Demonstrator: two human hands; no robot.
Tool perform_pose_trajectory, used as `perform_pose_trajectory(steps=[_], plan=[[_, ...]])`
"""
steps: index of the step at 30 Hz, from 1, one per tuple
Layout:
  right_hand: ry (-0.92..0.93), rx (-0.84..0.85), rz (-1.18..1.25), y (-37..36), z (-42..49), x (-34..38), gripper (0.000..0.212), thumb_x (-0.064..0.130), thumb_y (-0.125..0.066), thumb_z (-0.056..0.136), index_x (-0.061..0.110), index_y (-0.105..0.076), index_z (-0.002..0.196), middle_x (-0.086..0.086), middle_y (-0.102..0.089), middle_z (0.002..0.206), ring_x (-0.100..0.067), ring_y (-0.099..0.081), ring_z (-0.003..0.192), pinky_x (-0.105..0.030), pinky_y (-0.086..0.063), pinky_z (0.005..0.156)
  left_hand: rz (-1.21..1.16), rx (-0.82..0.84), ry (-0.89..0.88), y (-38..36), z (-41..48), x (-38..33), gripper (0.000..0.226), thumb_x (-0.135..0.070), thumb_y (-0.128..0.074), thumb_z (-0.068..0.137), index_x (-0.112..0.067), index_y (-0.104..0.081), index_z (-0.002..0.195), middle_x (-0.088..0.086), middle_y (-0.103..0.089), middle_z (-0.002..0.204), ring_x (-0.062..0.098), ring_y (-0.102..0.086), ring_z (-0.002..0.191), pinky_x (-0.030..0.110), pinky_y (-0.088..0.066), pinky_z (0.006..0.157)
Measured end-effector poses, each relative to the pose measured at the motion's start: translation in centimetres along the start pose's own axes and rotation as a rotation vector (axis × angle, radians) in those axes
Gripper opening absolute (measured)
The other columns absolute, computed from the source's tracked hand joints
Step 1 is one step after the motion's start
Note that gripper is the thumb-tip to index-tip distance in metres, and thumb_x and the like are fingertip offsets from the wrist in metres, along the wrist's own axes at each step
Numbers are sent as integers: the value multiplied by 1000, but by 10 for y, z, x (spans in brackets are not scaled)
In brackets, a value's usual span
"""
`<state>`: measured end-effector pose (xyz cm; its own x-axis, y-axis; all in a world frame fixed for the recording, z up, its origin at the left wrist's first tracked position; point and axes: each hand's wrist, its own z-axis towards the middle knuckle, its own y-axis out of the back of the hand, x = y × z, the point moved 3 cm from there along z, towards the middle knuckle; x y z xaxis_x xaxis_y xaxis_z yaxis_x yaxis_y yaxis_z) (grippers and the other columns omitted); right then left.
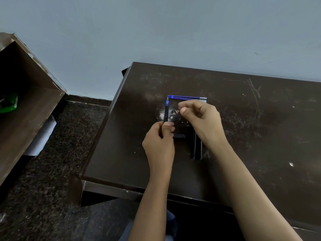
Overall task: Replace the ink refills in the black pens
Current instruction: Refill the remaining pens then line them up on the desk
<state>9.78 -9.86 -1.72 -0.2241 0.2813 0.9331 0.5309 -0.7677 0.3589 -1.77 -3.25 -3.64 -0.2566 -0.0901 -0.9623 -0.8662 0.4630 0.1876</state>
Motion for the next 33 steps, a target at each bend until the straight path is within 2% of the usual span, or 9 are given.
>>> perform_pose_trajectory(steps=[2,5,9,10,13,15,19,26,33], plan=[[102,146,-283,4,2,0,19,21,-73,81,23,-73,100,8,-72,98,-2,-61,95,-11,-43,86,-13,-83,16,4,4,3,18,-25,-52,96,-21,-69,96,-7,-70,83,3,-64,76,21,-49,72],[150,431,-682,-5,-1,-12,39,33,-78,73,27,-69,111,5,-64,114,-16,-42,119,-31,-34,101,14,-147,7,8,5,1,20,-25,-48,97,-19,-67,102,-8,-68,90,6,-63,86,11,-44,72],[239,436,-844,-15,-3,-16,29,30,-67,83,27,-66,112,6,-61,118,-20,-39,120,-36,-31,99,106,-143,7,8,1,-4,22,-23,-45,99,-20,-65,109,-9,-67,97,-1,-56,83,-1,-39,70],[274,380,-826,-13,-2,-15,26,27,-65,84,26,-66,110,5,-63,114,-22,-43,117,-38,-34,98,128,-141,7,9,0,-5,23,-22,-45,99,-21,-65,109,-10,-66,96,0,-55,83,4,-41,79],[306,98,-587,4,4,-12,22,14,-66,81,19,-68,101,-1,-66,104,-24,-58,101,-38,-44,93,260,-135,40,11,-2,-6,23,-24,-43,99,-32,-64,104,-15,-61,84,7,-53,87,45,-39,99],[284,-76,-457,19,6,-9,22,5,-66,79,14,-69,99,-2,-67,100,-19,-62,93,-29,-47,90,325,-121,59,10,-4,-7,23,-27,-42,100,-35,-63,105,-14,-59,85,10,-51,92,45,-29,99],[254,-213,-364,35,6,-6,25,0,-66,78,14,-71,98,-1,-66,99,-17,-63,89,-33,-52,88,424,-98,55,8,-5,-6,24,-29,-43,99,-36,-62,111,-10,-63,99,14,-53,104,44,-24,96],[331,-161,-340,33,8,-3,27,-4,-68,76,14,-74,95,0,-66,99,-4,-58,88,-5,-42,79,464,-53,65,6,-6,-6,23,-28,-44,99,-37,-62,112,-17,-53,94,14,-51,110,45,-27,98],[392,41,-338,19,8,1,29,-7,-71,71,12,-77,92,5,-66,94,-3,-58,96,-7,-43,88,532,-22,-8,3,-8,-9,23,-28,-47,98,-37,-64,110,-11,-60,98,15,-49,108,41,-27,94]])
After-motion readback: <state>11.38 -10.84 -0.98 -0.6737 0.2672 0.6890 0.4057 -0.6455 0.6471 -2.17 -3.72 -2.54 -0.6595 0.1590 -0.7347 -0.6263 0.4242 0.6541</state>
